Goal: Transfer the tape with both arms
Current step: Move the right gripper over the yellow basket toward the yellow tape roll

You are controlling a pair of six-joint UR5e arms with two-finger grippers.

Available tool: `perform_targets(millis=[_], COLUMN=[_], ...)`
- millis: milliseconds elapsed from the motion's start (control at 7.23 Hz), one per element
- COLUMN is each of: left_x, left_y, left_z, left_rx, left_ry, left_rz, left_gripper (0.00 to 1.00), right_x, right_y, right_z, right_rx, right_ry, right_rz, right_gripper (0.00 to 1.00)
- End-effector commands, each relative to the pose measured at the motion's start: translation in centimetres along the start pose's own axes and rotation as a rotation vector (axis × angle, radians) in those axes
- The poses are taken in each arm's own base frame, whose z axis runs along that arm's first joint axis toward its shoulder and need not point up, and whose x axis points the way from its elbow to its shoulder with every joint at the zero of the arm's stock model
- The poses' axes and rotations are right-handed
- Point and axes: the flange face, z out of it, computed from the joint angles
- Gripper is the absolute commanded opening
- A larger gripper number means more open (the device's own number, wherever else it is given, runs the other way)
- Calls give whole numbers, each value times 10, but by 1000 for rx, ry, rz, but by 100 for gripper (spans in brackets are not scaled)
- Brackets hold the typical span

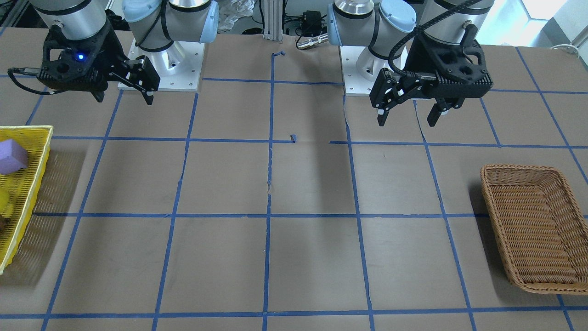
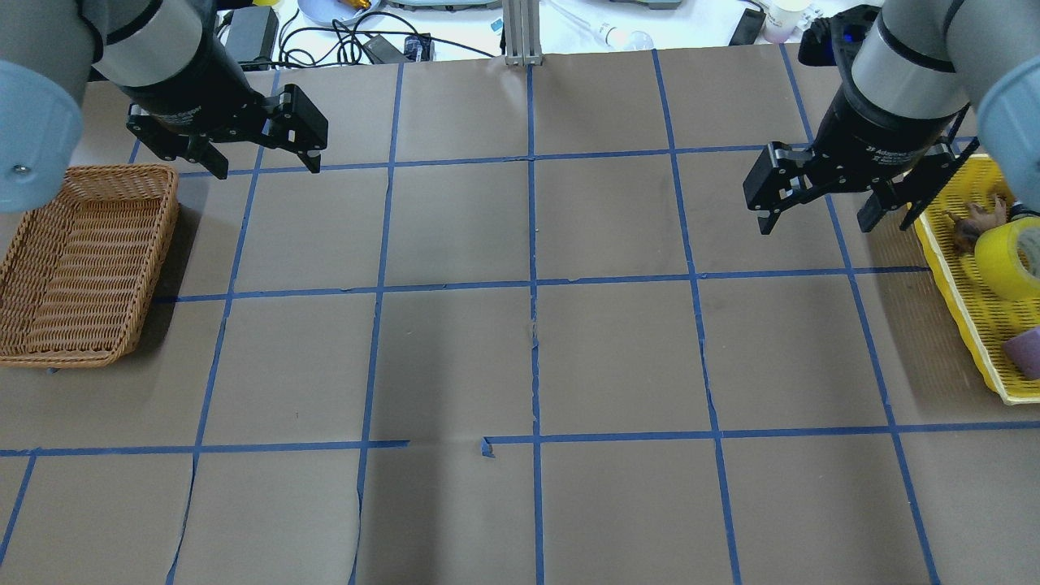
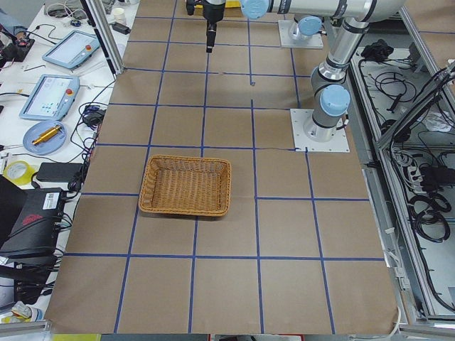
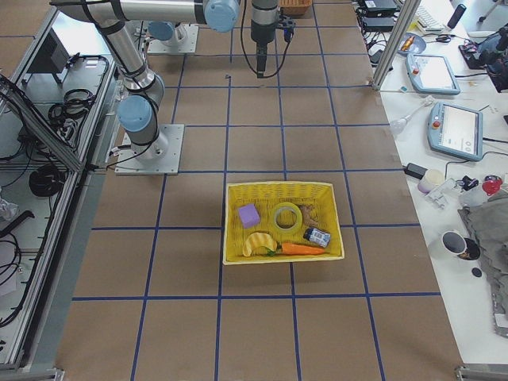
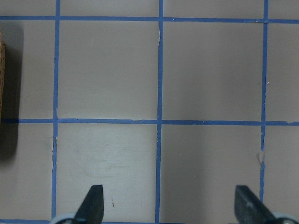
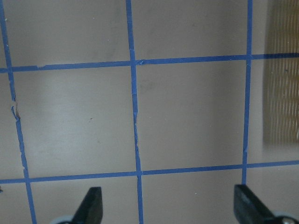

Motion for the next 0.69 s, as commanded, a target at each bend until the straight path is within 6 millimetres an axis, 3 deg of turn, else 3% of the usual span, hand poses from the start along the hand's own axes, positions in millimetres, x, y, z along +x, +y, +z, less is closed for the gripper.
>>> perform_targets(millis=[0, 553], left_x=[0, 0], left_y=[-3, -4], left_z=[-2, -1], left_rx=[22, 25], left_ry=[3, 6], left_rz=[2, 0], left_gripper=[100, 100], right_x=[-3, -10], right_y=[0, 4], right_z=[0, 8], right_rx=[1, -16], right_ry=[-12, -18], right_rz=[7, -7], right_gripper=[100, 100])
